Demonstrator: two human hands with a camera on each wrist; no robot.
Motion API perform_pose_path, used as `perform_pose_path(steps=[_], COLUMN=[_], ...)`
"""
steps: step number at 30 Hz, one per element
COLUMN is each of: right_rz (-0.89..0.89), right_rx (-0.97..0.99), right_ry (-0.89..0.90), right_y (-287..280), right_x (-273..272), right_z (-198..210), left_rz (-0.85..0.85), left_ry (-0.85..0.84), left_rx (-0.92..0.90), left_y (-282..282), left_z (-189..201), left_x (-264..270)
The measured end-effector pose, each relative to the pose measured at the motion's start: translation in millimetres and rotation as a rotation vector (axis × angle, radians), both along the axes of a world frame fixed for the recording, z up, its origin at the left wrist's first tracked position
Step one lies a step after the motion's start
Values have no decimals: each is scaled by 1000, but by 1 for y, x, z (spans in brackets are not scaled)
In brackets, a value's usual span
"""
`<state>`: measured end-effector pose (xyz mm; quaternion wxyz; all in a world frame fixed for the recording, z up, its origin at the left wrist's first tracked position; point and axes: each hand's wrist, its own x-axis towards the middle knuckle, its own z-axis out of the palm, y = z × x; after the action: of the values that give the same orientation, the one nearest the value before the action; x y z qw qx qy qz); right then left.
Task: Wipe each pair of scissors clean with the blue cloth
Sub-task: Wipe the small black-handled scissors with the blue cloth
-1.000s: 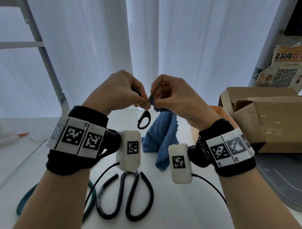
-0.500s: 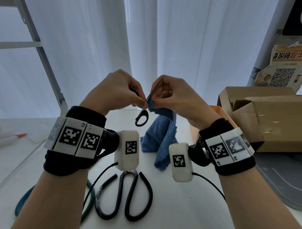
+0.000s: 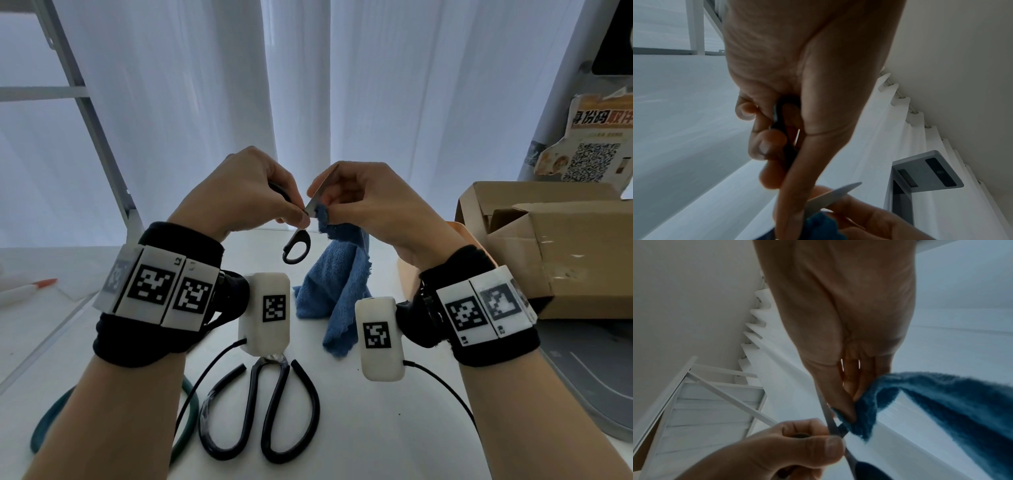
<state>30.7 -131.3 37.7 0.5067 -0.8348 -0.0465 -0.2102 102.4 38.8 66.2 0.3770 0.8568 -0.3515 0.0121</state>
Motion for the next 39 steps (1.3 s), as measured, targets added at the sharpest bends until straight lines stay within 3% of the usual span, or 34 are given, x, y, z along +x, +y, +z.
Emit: perform_pose_path(steps=[5, 10, 12, 15, 18, 23, 39], right_rz=[-200, -410, -354, -131, -2, 33, 32], right_rx=[107, 184, 242, 298, 223, 76, 13], right_ry=[-159, -240, -232, -152, -63, 10, 95], right_y=[-16, -27, -24, -16, -9, -2, 1], right_x=[-1, 4, 6, 3, -1, -7, -5], right_z=[1, -5, -5, -3, 1, 6, 2], left_rz=[52, 3, -9, -8, 6, 25, -45], left_ry=[9, 84, 104, 116, 98, 93, 118], left_rx=[-63, -50, -7, 22, -3, -34, -19], left_y=[11, 16, 15, 12, 12, 11, 7], left_z=[3, 6, 6, 5, 3, 3, 5], left_x=[8, 7, 6, 6, 8, 9, 3])
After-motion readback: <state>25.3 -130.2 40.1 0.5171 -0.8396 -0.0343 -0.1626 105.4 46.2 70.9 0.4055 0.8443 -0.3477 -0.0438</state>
